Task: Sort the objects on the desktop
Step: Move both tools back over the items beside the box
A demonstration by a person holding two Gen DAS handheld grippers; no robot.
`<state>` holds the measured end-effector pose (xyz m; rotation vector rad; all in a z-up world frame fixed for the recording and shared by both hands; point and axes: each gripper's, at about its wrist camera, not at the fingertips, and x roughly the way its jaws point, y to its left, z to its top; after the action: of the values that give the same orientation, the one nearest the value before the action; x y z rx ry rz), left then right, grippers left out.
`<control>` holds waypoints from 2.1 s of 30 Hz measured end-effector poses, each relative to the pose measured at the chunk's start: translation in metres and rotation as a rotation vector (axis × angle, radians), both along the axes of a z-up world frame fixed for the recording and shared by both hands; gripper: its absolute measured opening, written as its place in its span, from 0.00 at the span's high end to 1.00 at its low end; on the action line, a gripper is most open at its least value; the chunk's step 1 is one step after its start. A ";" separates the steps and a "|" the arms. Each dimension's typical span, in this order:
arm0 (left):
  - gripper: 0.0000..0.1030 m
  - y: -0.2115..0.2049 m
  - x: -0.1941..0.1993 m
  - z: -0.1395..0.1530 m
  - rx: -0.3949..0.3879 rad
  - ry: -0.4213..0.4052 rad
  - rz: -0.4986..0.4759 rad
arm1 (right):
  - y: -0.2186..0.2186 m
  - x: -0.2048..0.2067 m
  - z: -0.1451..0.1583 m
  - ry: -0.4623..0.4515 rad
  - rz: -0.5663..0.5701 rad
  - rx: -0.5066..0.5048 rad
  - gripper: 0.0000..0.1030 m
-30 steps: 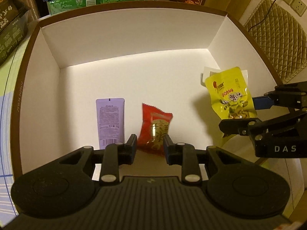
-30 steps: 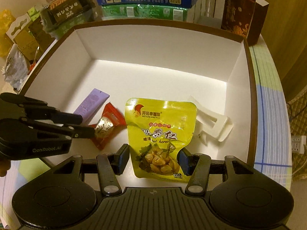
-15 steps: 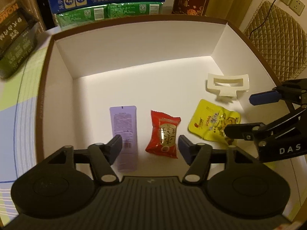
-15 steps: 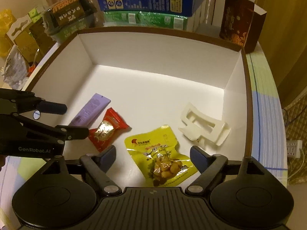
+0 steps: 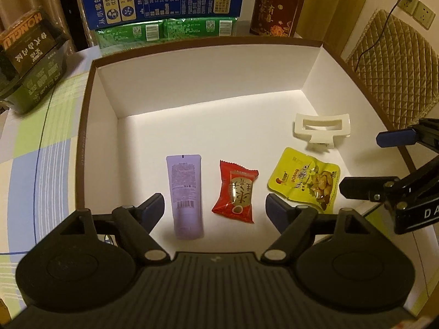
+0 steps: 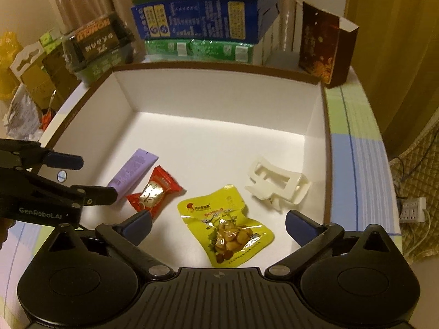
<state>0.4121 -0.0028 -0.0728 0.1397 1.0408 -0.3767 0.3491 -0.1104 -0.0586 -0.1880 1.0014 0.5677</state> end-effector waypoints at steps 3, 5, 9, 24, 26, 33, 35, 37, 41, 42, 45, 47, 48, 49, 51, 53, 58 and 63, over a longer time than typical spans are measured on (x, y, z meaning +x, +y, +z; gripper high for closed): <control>0.22 0.001 -0.003 0.007 -0.002 -0.010 0.009 | -0.005 -0.004 0.006 -0.015 -0.018 0.017 0.02; 0.22 0.002 -0.006 0.011 -0.003 -0.019 0.014 | -0.008 -0.006 0.010 -0.022 -0.030 0.028 0.02; 0.22 0.004 -0.015 0.020 0.001 -0.039 0.025 | -0.015 -0.015 0.017 -0.045 -0.048 0.051 0.02; 0.22 0.018 -0.072 0.058 -0.032 -0.126 0.067 | -0.042 -0.068 0.045 -0.136 -0.074 0.110 0.02; 0.22 0.022 -0.084 0.062 -0.031 -0.137 0.073 | -0.046 -0.079 0.047 -0.144 -0.073 0.117 0.02; 0.22 0.038 -0.129 0.067 -0.023 -0.153 0.104 | -0.057 -0.113 0.047 -0.138 -0.064 0.135 0.02; 0.22 0.042 -0.141 0.067 -0.017 -0.151 0.112 | -0.059 -0.124 0.045 -0.137 -0.062 0.131 0.02; 0.22 0.046 -0.154 0.064 -0.010 -0.145 0.122 | -0.061 -0.134 0.044 -0.136 -0.060 0.124 0.02; 0.22 0.053 -0.176 0.060 0.002 -0.130 0.138 | -0.066 -0.154 0.036 -0.111 -0.053 0.123 0.02; 0.22 0.054 -0.182 0.058 0.006 -0.124 0.142 | -0.067 -0.158 0.034 -0.101 -0.051 0.123 0.02; 0.22 0.057 -0.197 0.052 0.013 -0.104 0.154 | -0.070 -0.172 0.027 -0.077 -0.049 0.121 0.02; 0.22 0.058 -0.206 0.048 0.016 -0.089 0.160 | -0.071 -0.179 0.023 -0.064 -0.044 0.117 0.02; 0.22 0.058 -0.209 0.047 0.017 -0.084 0.161 | -0.072 -0.183 0.021 -0.061 -0.042 0.113 0.02; 0.22 0.057 -0.213 0.045 0.018 -0.078 0.162 | -0.073 -0.186 0.019 -0.057 -0.040 0.107 0.02; 0.22 0.056 -0.220 0.042 0.016 -0.065 0.162 | -0.075 -0.191 0.016 -0.045 -0.039 0.101 0.02; 0.22 0.053 -0.227 0.038 0.010 -0.054 0.155 | -0.078 -0.196 0.012 -0.029 -0.046 0.099 0.02; 0.22 0.046 -0.239 0.025 0.009 -0.018 0.144 | -0.086 -0.203 0.003 0.003 -0.070 0.091 0.02; 0.23 0.045 -0.243 0.013 0.014 0.004 0.150 | -0.085 -0.209 -0.005 0.029 -0.070 0.084 0.02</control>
<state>0.1689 0.0422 -0.0599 0.0725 1.0506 -0.2341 0.1403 -0.1952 -0.0639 -0.0706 1.0066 0.5489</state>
